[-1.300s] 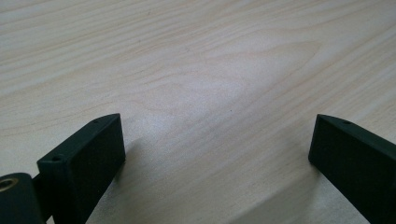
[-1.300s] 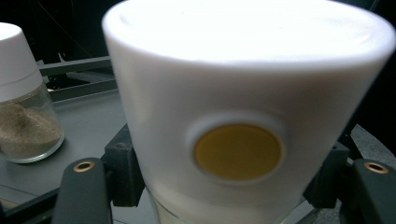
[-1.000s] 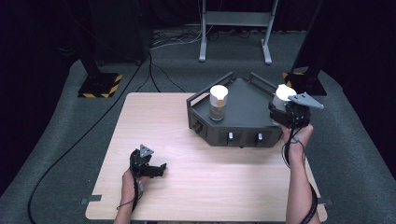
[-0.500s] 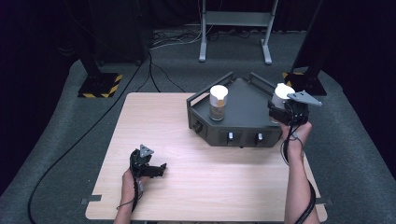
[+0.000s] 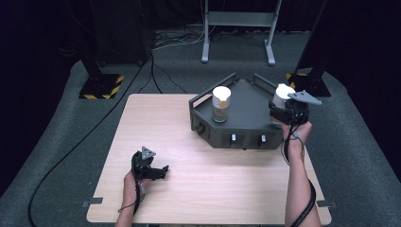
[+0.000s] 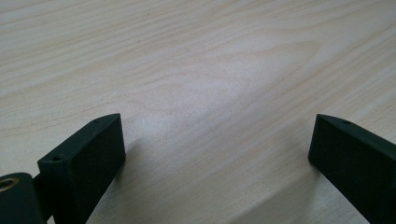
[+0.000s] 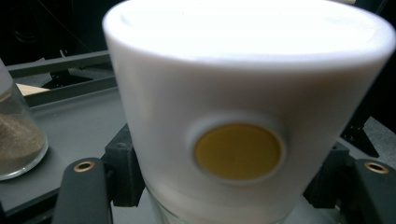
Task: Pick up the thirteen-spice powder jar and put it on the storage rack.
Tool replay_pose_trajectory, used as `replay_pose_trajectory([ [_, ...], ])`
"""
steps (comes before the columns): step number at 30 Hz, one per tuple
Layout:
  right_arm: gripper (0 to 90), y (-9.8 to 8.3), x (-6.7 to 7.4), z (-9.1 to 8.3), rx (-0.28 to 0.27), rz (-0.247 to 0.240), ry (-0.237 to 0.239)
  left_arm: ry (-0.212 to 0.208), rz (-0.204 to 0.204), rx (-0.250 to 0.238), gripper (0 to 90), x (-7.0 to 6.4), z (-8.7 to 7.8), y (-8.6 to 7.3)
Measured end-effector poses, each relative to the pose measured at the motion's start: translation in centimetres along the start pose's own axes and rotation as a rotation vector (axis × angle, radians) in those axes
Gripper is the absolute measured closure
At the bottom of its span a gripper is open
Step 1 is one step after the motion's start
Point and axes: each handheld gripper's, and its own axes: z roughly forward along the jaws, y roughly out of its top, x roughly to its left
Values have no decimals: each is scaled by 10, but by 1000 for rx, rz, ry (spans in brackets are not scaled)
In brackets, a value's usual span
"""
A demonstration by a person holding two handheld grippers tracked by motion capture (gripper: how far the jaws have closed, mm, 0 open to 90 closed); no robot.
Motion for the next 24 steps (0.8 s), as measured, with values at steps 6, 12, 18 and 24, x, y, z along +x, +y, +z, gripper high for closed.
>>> replay_pose_trajectory([
  [6, 299, -4, -2, 10, 25, 20, 5, 0, 1, 0, 34, 0, 0, 0],
  [12, 299, -8, -5, 13, 33, 41, 5, 0, 1, 0, 35, 0, 0, 0],
  [18, 299, -10, -6, 16, 41, 40, 3, -1, 1, 0, 34, 0, 0, 0],
  [24, 299, -11, -7, 18, 44, 42, 5, -1, 1, 0, 35, 0, 0, 0],
])
